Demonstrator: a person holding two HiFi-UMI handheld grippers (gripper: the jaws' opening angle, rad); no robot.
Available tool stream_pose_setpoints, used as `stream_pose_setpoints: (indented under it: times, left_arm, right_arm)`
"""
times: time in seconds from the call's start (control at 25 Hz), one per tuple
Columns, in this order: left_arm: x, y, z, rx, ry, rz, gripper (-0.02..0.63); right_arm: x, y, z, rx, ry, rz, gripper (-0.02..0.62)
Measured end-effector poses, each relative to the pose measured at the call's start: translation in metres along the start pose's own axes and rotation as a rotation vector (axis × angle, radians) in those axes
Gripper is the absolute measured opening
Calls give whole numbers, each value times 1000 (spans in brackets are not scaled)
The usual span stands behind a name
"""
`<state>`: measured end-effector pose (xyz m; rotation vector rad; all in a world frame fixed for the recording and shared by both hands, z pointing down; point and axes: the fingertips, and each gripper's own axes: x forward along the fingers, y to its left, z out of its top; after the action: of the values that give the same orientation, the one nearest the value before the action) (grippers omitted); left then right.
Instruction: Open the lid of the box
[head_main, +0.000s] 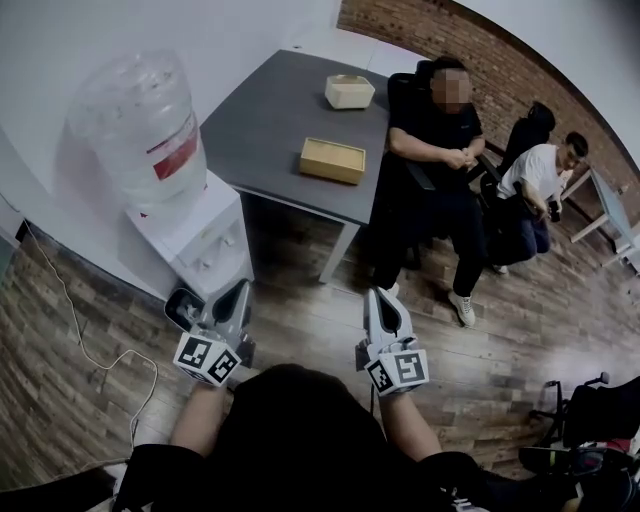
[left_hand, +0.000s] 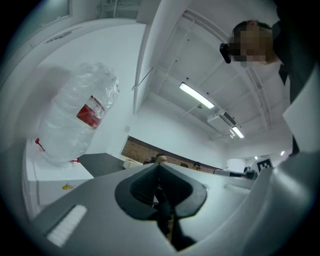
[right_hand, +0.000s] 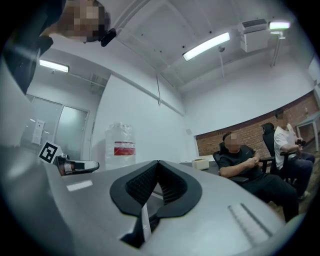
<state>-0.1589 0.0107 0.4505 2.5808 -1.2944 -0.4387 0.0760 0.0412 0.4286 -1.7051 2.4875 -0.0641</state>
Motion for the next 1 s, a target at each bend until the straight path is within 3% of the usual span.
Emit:
stream_pose_setpoints:
  times: [0.36,0.68,1.0]
  left_arm:
    - [41,23,-6,41,58,-28,0]
    - [82,54,-8,72,58,40,0]
    - [146,83,4,132,37,122,0]
  right_arm:
    - [36,-12,-14,31,22,-36,2]
    - [93,-53,-26,61,36,-22,2]
    - [175,-99,-20,71,4,58,2]
